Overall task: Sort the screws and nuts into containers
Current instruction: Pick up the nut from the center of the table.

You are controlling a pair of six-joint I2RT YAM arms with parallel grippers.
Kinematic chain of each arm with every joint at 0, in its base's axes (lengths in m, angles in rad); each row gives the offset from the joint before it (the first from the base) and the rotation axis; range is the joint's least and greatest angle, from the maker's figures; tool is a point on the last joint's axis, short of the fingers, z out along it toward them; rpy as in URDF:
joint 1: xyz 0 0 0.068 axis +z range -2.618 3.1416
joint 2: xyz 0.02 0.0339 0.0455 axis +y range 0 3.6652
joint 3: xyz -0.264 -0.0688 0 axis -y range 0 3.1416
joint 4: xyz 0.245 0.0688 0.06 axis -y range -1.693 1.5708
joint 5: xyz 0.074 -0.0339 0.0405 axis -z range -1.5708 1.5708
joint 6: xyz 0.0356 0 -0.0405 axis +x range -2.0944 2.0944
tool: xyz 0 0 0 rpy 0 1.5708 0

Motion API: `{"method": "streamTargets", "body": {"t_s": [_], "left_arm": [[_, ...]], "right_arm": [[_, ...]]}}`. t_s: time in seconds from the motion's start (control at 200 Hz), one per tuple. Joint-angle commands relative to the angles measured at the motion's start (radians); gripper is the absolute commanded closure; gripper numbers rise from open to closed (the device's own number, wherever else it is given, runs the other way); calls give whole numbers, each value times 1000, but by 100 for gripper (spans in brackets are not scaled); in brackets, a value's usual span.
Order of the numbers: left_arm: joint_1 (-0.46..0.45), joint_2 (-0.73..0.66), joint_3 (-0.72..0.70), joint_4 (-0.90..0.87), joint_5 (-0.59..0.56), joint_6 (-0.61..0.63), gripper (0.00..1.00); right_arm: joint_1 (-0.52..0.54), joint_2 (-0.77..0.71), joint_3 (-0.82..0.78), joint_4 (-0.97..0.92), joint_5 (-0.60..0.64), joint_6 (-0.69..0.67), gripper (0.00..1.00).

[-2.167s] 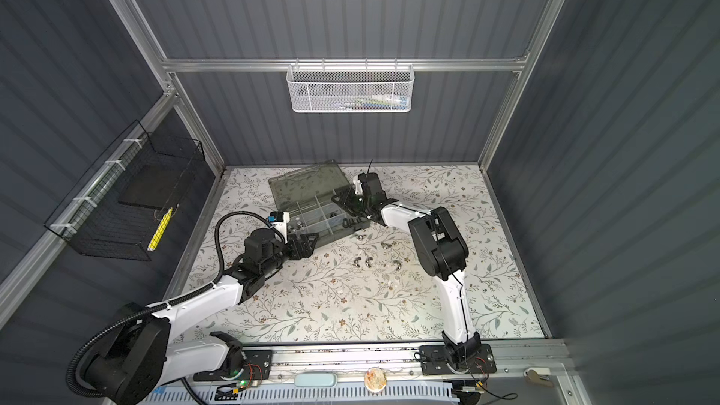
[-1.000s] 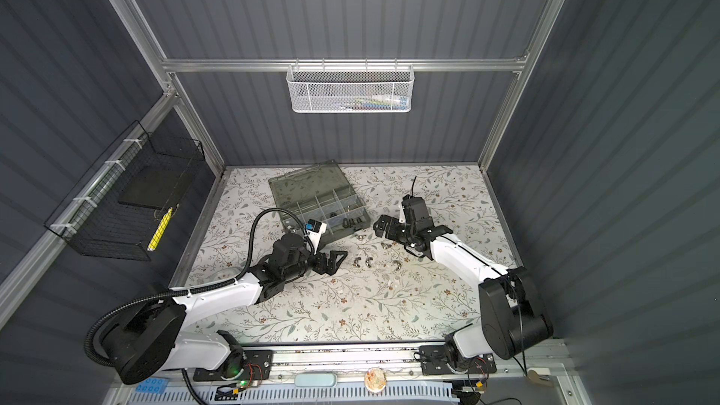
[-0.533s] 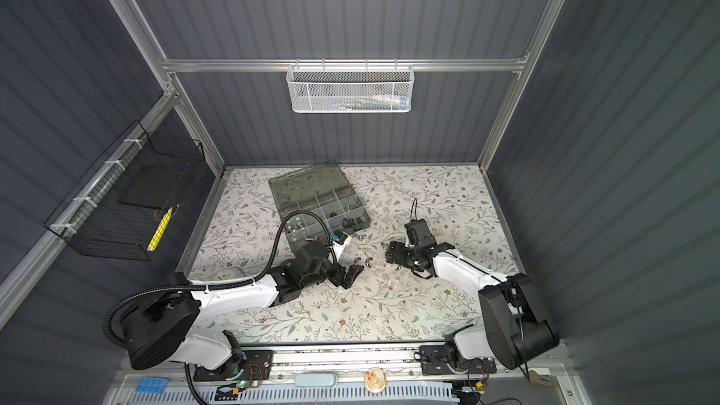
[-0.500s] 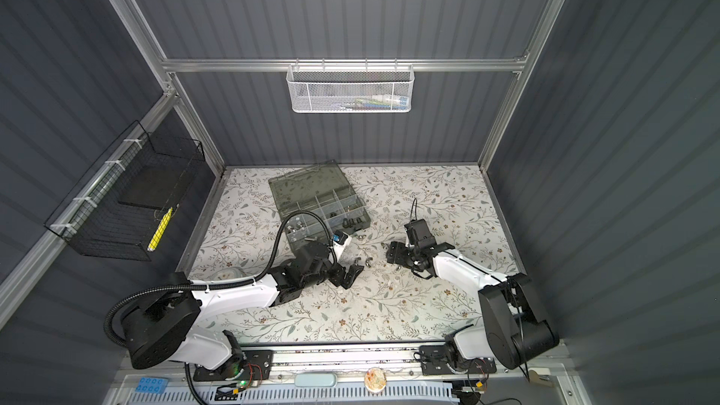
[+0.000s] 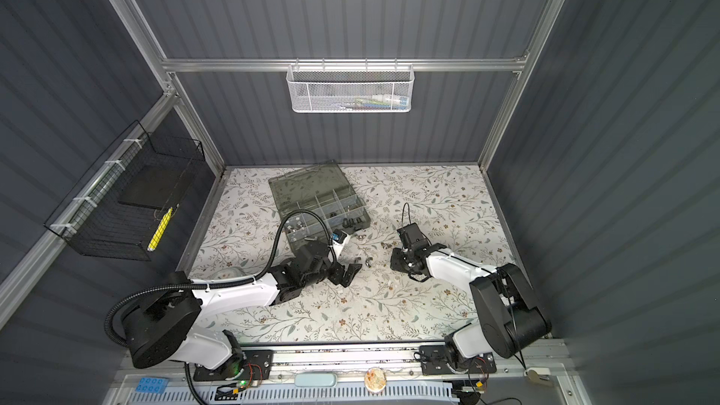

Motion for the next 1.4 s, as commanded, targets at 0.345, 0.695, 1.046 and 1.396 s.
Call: {"method": "streamTargets", "body": {"t_s": [0.345, 0.695, 1.046, 1.396], "left_arm": [[-1, 15, 27, -9, -17, 21, 0], [-2, 12, 26, -12, -20, 22, 0], [-3, 6, 24, -13, -27, 22, 0], [-1, -3, 21, -20, -59, 16, 0]], "right_arm": [[18, 32, 37, -69, 103, -20, 79], [19, 39, 37, -64, 99, -17, 89], [21, 37, 35, -52, 86, -10, 95], [20, 18, 34, 4, 7, 20, 97]]}}
